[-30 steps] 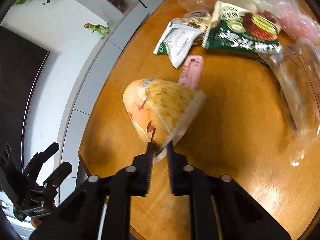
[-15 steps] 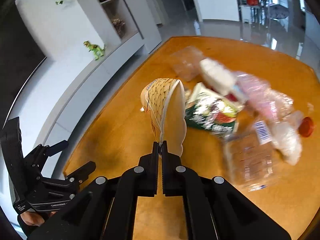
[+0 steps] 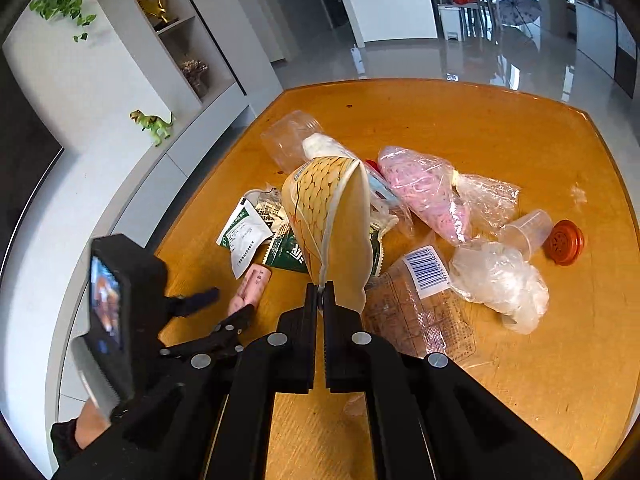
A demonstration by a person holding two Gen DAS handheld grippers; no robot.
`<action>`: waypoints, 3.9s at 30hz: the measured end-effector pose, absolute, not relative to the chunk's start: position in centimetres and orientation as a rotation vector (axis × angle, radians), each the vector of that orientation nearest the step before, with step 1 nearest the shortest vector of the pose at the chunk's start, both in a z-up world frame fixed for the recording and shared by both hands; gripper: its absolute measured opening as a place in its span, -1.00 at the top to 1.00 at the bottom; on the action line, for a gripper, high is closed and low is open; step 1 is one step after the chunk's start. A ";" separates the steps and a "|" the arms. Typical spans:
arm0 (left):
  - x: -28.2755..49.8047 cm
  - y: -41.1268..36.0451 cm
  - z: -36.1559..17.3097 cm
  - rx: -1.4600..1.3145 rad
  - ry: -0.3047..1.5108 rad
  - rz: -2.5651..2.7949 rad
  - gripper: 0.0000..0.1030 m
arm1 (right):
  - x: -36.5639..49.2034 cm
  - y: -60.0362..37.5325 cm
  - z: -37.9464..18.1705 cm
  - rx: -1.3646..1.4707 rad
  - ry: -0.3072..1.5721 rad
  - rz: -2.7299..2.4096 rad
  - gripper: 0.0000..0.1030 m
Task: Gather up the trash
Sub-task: 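Grasp the pink sausage-shaped item with the left gripper, then carry the paper cup and pink item in both grippers over the bin, then open both grippers to drop the cup and pink item into the bin, then move both open tools back over the table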
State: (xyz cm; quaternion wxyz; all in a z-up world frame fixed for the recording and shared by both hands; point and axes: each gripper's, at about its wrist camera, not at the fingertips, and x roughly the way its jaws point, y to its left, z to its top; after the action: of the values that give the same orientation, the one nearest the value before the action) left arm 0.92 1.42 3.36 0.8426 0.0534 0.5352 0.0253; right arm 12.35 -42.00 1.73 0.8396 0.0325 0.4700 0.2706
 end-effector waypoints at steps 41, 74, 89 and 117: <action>-30.3 23.5 10.1 -0.161 0.877 0.501 0.50 | -10.4 -13.9 2.1 -0.299 1.000 1.100 0.93; -46.0 34.4 6.4 -0.384 0.911 0.925 -0.88 | -21.5 1.6 -6.3 -0.687 1.170 1.230 -0.06; -36.7 28.6 9.7 -0.259 0.881 0.722 -0.88 | -13.5 -6.3 -2.1 -0.551 1.104 1.147 -0.13; -5.8 12.7 11.3 -0.070 1.009 0.218 -0.88 | 15.3 -28.9 -1.0 -0.525 1.159 0.650 -0.41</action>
State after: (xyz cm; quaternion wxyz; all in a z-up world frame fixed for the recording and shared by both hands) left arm -5.77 12.72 11.32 0.8691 -0.0333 0.4823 0.1043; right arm 15.31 -28.88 -1.04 0.7555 -0.2409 0.5314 0.2979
